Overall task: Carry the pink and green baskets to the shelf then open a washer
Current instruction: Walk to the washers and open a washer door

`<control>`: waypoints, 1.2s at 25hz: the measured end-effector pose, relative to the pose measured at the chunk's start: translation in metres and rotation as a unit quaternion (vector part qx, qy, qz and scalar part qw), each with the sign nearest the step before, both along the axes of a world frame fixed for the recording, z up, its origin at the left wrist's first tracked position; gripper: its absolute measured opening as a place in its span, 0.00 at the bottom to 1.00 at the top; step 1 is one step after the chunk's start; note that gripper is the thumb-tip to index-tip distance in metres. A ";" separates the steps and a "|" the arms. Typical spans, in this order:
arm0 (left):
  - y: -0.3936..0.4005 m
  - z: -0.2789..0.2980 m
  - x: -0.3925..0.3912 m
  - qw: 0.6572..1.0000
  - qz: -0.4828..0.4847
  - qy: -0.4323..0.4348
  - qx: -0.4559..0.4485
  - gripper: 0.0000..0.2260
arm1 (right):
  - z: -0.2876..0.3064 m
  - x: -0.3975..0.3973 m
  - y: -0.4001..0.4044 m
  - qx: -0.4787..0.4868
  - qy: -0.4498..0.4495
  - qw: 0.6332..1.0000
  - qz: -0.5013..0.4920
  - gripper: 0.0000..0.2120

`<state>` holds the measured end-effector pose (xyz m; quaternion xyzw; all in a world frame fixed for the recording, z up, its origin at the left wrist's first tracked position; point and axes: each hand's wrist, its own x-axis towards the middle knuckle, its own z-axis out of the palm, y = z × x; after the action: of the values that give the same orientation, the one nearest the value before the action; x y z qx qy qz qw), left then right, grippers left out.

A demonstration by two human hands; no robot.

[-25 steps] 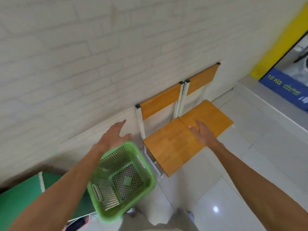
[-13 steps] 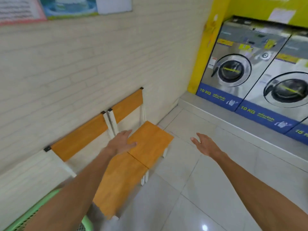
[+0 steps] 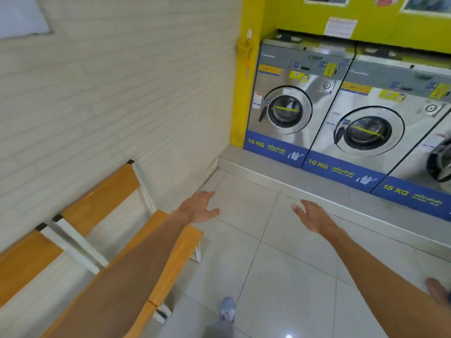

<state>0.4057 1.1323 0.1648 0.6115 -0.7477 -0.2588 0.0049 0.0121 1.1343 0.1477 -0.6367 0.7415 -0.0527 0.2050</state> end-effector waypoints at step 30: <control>-0.671 -0.044 -0.519 0.997 -0.067 -0.027 0.012 0.36 | -0.042 -0.457 -0.606 0.061 -0.068 0.991 -0.102 0.30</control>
<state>-0.1133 0.4610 0.1205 0.5670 -0.7836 -0.2506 -0.0402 -0.4451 0.5287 0.1059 -0.5387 0.7888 -0.0714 0.2871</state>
